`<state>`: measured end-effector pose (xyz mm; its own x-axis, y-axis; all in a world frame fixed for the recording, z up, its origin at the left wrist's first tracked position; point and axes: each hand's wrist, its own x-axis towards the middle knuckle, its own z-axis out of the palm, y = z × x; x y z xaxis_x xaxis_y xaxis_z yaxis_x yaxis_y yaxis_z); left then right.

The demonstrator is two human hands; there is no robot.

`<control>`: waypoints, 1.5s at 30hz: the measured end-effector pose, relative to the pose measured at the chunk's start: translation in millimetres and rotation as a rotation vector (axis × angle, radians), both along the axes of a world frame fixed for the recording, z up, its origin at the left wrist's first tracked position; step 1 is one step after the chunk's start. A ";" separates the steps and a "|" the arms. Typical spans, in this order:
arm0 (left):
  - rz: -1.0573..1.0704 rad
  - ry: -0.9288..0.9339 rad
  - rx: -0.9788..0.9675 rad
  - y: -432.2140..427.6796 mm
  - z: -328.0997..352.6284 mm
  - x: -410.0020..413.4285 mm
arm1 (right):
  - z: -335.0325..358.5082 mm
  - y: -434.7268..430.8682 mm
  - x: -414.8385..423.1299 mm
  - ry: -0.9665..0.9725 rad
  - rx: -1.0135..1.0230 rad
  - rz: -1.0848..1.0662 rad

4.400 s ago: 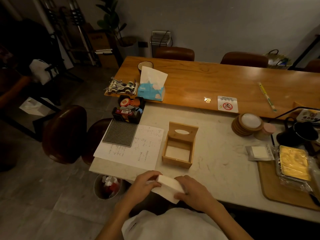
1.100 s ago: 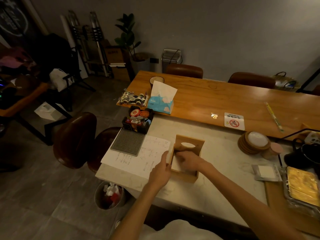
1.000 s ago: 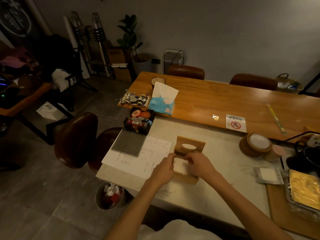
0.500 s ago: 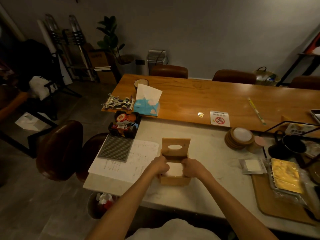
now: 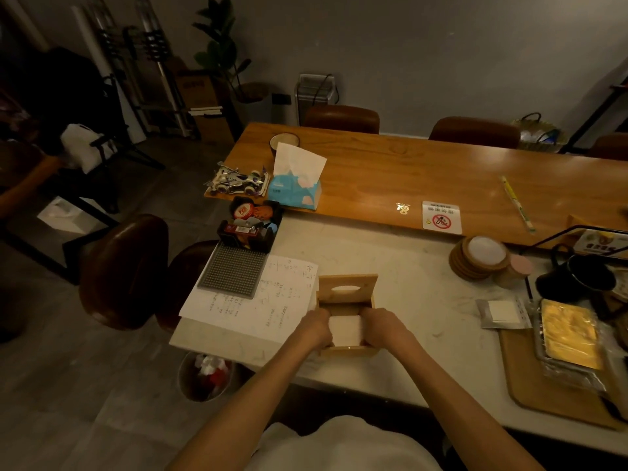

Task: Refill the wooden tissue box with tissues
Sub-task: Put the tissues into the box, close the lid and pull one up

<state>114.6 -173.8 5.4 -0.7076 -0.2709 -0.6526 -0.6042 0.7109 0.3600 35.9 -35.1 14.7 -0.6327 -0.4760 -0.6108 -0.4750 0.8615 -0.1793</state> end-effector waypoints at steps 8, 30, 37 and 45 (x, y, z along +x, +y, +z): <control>0.019 0.003 -0.032 3.7 3.4 0.0 | 3.3 -1.0 -0.3 -0.033 0.028 -0.026; -0.025 0.047 -0.013 3.5 13.8 8.0 | 16.6 3.2 4.6 -0.093 -0.033 -0.047; -0.034 0.289 -0.167 8.9 12.8 33.8 | 27.5 18.6 26.8 0.202 -0.033 -0.018; -0.091 0.089 -0.177 21.9 20.3 45.0 | 25.9 31.2 45.3 0.181 -0.084 -0.009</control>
<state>159.6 -151.9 25.8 -0.7871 -0.3080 -0.5345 -0.5058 0.8181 0.2734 81.2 -3.9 40.6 -0.7332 -0.5142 -0.4449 -0.4983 0.8516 -0.1630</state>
